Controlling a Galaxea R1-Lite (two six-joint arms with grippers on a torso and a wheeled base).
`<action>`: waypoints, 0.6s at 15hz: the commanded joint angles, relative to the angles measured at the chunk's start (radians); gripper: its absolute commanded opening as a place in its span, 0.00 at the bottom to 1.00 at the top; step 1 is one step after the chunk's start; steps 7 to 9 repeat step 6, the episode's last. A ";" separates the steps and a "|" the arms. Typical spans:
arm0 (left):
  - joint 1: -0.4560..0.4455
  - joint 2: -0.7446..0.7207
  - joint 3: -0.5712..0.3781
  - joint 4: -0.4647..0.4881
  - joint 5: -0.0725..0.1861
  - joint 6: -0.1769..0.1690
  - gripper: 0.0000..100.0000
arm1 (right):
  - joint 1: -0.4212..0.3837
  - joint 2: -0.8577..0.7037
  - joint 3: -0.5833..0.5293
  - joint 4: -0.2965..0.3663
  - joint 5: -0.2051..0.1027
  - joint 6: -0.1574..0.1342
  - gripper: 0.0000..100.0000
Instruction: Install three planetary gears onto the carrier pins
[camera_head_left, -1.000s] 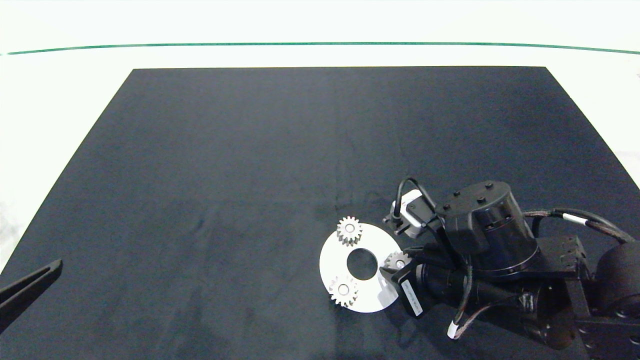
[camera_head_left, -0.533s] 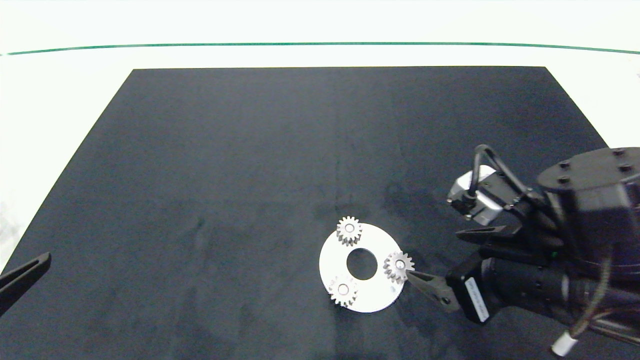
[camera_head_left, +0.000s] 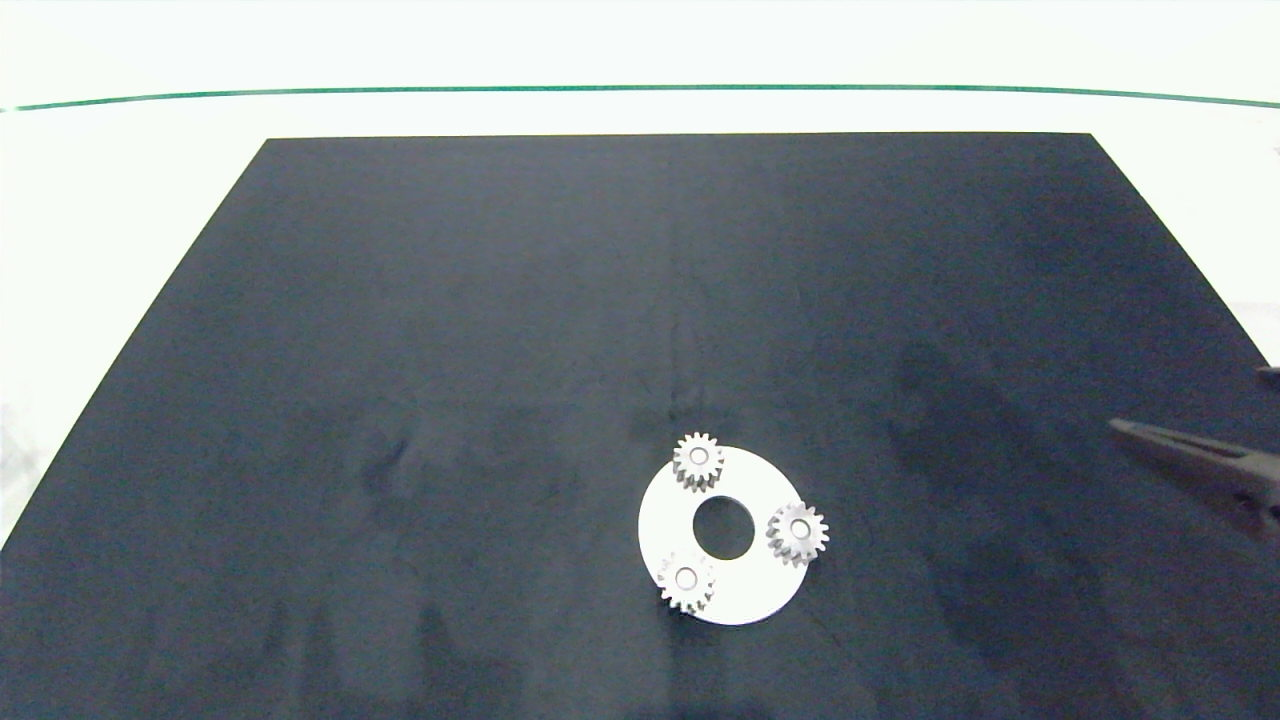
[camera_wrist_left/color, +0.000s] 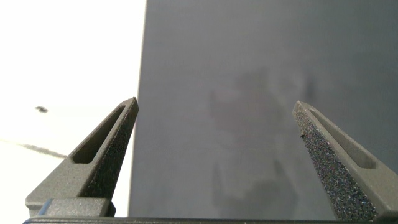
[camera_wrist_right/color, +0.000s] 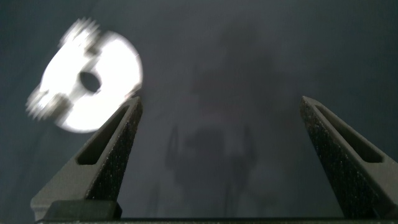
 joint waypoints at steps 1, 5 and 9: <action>0.150 -0.062 -0.004 -0.003 0.002 -0.015 1.00 | -0.256 -0.219 -0.099 0.012 -0.032 -0.052 1.00; 0.314 -0.134 -0.058 0.000 0.002 -0.040 1.00 | -0.538 -0.430 -0.059 0.012 -0.032 -0.069 1.00; 0.335 -0.172 -0.058 0.003 0.004 -0.041 1.00 | -0.590 -0.499 -0.042 0.012 -0.032 -0.092 1.00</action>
